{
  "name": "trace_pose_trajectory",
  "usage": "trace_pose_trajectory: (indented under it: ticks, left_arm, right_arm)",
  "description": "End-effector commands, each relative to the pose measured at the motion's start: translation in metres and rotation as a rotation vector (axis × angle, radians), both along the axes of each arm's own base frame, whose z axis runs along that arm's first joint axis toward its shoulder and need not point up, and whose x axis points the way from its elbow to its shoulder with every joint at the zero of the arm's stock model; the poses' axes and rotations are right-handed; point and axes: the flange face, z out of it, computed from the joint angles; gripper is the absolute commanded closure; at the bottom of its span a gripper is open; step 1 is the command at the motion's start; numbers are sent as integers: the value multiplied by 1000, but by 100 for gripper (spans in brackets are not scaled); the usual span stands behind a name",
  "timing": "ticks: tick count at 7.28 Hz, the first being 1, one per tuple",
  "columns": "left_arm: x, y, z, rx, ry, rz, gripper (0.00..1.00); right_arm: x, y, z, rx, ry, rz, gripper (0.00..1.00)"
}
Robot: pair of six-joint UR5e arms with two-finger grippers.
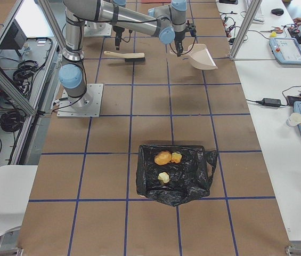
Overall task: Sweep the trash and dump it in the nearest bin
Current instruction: 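Return the dustpan with the right gripper while the left gripper lowers the brush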
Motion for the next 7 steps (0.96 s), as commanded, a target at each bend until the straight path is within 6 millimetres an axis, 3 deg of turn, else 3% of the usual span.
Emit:
trace_pose_trajectory:
  ticks: [1, 2, 4, 6, 7]
  left_arm:
    - [0, -15, 46, -6, 0, -67, 0]
    - [21, -33, 77, -9, -15, -113, 0]
    - [75, -65, 130, -41, -38, -146, 0]
    - [118, -92, 146, -73, -126, -199, 0]
    - [126, -94, 160, -106, -150, -195, 0]
  right_arm:
    - [57, 2, -27, 1, 14, 11, 100]
    - [77, 10, -41, 26, 19, 41, 100]
    - [80, 13, -48, 48, 7, 24, 100]
    - [83, 14, -48, 78, -63, -24, 100]
    - [84, 17, -52, 86, -57, -16, 100]
